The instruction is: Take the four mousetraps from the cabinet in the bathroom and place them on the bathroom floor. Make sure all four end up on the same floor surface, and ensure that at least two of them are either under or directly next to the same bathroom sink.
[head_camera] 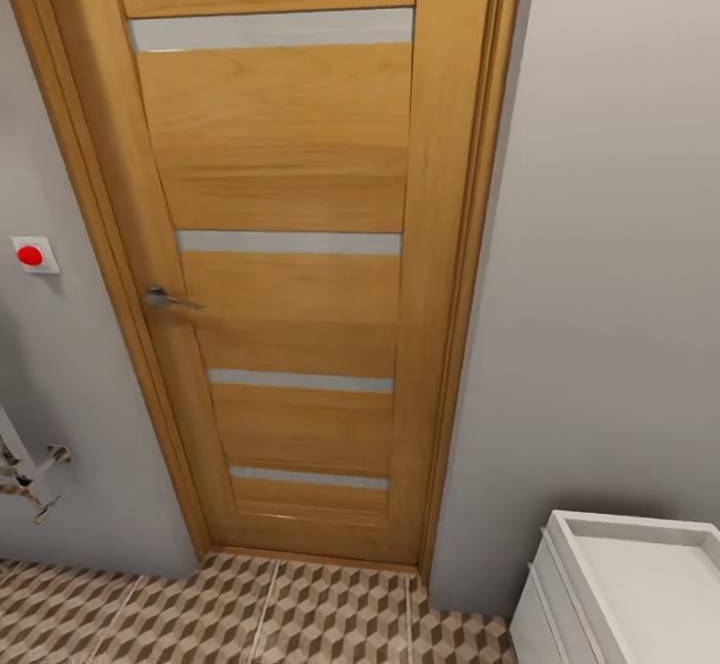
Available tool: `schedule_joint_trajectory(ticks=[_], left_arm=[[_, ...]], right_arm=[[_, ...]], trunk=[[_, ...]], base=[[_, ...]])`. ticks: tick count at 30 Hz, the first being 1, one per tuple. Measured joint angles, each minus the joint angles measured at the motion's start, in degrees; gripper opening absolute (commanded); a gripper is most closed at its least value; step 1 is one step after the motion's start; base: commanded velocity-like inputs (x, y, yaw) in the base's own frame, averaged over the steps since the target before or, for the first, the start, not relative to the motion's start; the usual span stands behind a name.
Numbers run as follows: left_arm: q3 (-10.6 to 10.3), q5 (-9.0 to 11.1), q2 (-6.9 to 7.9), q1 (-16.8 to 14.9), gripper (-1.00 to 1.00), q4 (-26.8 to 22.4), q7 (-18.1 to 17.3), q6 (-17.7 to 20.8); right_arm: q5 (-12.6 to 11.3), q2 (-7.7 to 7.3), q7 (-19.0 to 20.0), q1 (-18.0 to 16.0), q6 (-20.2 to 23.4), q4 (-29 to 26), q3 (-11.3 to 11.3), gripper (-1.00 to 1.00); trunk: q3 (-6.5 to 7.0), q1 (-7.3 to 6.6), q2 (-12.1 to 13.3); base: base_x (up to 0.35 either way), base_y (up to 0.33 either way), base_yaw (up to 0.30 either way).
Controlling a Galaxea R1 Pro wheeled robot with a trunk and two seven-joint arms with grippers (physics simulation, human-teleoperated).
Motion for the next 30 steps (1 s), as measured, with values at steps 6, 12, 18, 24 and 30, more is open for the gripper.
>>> schedule_joint_trajectory(ticks=[6, 12, 18, 24, 30], left_arm=[[0.0, 0.0, 0.00, 0.0, 1.00, 0.0, 0.0, 0.0], [0.0, 0.0, 0.00, 0.0, 1.00, 0.0, 0.0, 0.0], [0.0, 0.0, 0.00, 0.0, 1.00, 0.0, 0.0, 0.0], [0.0, 0.0, 0.00, 0.0, 1.00, 0.0, 0.0, 0.0], [0.0, 0.0, 0.00, 0.0, 1.00, 0.0, 0.0, 0.0]], right_arm=[[0.1, 0.00, 0.0, 0.0, 0.0, 0.0, 0.0, 1.00], [0.1, 0.00, 0.0, 0.0, -0.1, 0.0, 0.0, 1.00], [0.1, 0.00, 0.0, 0.0, -0.1, 0.0, 0.0, 1.00], [0.1, 0.00, 0.0, 0.0, -0.1, 0.0, 0.0, 1.00], [0.1, 0.00, 0.0, 0.0, -0.1, 0.0, -0.1, 1.00]], trunk=[[0.00, 0.00, 0.0], [0.00, 0.00, 0.0], [0.00, 0.00, 0.0], [0.00, 0.00, 0.0], [0.00, 0.00, 0.0]], base=[[0.000, 0.000, 0.271], [0.000, 0.000, 0.271], [0.000, 0.000, 0.271], [0.000, 0.000, 0.271], [0.000, 0.000, 0.271]])
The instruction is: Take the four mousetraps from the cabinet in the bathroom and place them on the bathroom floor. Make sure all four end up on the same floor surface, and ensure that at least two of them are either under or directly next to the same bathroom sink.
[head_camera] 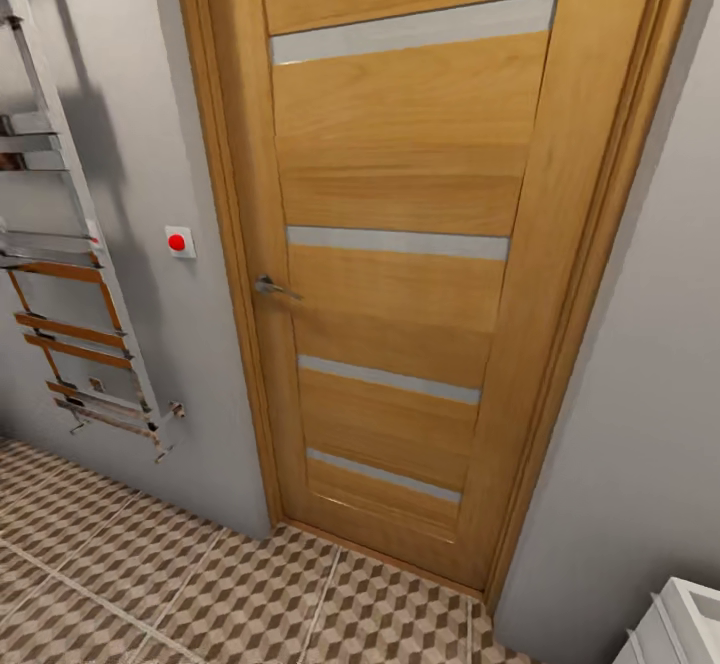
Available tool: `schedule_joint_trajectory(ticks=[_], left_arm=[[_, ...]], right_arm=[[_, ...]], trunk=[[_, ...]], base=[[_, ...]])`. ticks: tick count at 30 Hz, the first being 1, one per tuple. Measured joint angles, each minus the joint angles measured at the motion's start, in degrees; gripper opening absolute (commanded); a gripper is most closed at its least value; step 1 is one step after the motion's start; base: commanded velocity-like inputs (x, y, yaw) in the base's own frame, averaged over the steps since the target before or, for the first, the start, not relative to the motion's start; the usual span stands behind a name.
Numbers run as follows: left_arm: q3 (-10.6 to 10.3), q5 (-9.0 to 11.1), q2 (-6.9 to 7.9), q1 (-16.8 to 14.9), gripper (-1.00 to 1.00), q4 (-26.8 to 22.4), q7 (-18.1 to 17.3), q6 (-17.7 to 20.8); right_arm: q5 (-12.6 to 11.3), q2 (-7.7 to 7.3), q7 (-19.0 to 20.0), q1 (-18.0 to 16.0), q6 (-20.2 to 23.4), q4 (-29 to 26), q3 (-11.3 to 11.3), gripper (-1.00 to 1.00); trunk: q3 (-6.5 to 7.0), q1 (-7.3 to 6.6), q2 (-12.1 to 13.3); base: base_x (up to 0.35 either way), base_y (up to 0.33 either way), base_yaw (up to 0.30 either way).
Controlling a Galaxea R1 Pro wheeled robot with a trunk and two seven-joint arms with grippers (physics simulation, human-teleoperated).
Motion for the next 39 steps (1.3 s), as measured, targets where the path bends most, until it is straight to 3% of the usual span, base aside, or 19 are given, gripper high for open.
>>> schedule_joint_trajectory(ticks=[39], left_arm=[[0.0, 0.0, 0.00, 0.0, 1.00, 0.0, 0.0, 0.0]], right_arm=[[0.0, 0.00, 0.0, 0.0, -0.4, 0.0, 0.0, 1.00]], trunk=[[0.00, 0.00, 0.0]], base=[[0.000, 0.000, 0.271]])
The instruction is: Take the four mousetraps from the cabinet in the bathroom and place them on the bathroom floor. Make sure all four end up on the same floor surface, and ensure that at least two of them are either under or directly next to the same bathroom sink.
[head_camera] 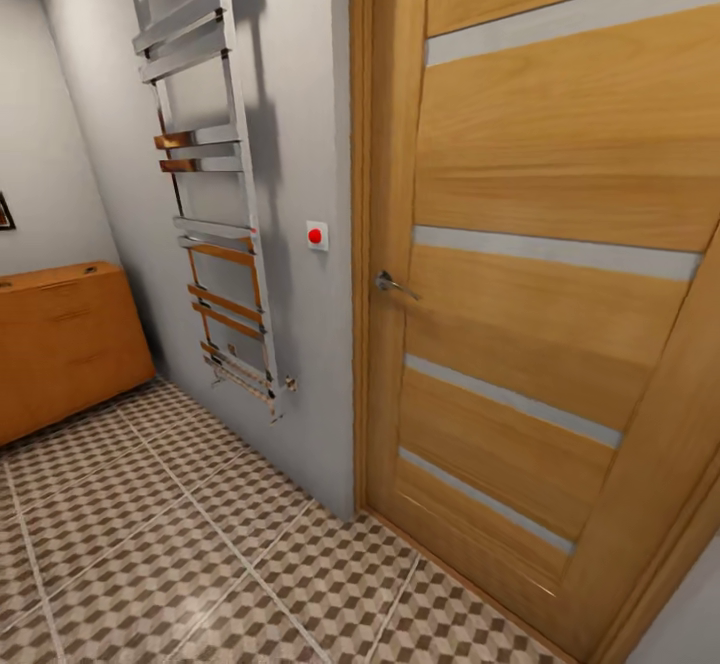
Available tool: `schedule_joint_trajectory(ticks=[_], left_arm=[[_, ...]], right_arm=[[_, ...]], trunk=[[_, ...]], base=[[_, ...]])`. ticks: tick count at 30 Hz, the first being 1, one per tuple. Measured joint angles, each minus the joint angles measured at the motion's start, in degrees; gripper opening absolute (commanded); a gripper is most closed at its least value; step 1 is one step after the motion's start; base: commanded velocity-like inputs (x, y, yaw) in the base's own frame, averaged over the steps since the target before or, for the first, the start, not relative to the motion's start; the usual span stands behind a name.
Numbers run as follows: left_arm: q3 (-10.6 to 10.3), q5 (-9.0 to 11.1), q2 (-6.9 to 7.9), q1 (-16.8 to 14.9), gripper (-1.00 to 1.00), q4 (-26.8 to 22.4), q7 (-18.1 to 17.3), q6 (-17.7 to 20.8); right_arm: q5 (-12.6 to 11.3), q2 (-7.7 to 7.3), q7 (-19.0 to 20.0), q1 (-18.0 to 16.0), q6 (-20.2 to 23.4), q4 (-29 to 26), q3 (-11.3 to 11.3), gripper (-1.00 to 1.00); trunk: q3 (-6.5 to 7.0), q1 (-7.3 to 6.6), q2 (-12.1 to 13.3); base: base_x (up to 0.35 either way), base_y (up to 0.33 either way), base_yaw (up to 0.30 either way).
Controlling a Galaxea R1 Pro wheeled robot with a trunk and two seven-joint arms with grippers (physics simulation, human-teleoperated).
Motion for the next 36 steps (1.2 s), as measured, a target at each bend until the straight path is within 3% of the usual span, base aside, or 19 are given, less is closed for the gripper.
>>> schedule_joint_trajectory(ticks=[36], left_arm=[[-0.1, -0.1, -0.10, 0.0, 1.00, -0.7, 0.0, -0.3]], right_arm=[[0.0, 0.00, 0.0, 0.0, 0.0, 0.0, 0.1, 1.00]], trunk=[[0.00, 0.00, 0.0]], base=[[0.000, 0.000, 0.271]])
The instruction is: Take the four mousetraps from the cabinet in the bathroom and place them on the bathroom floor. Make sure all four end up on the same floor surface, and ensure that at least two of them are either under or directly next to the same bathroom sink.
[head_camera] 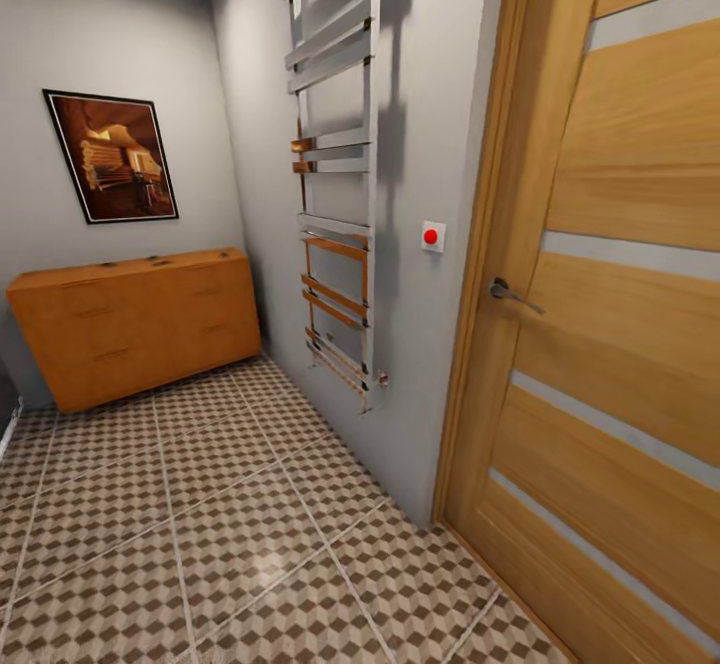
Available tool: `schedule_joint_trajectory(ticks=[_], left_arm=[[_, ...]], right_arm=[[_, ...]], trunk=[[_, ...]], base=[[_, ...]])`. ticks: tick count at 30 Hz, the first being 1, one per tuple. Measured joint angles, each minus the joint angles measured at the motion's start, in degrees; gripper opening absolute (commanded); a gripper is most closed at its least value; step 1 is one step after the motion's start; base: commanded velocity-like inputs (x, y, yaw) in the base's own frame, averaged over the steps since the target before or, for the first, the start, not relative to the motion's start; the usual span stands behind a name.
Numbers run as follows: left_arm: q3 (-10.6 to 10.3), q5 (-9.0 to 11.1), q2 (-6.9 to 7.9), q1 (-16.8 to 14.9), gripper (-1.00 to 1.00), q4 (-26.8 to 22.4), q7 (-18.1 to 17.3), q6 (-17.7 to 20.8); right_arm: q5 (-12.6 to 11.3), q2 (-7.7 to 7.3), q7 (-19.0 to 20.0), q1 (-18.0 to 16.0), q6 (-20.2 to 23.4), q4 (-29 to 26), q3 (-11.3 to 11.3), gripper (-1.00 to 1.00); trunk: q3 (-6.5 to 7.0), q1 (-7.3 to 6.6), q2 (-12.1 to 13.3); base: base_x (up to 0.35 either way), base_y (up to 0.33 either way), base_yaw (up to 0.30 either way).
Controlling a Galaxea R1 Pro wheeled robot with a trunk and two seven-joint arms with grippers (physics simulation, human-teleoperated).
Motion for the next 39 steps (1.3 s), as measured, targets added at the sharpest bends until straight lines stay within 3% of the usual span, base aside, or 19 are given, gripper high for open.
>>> schedule_joint_trajectory(ticks=[39], left_arm=[[0.7, 0.3, -0.42, 0.0, 1.00, -0.5, -0.2, -0.2]], right_arm=[[0.1, 0.00, 0.0, 0.0, -0.3, 0.0, 0.0, 1.00]], trunk=[[0.00, 0.00, 0.0]], base=[[0.000, 0.000, 0.270]])
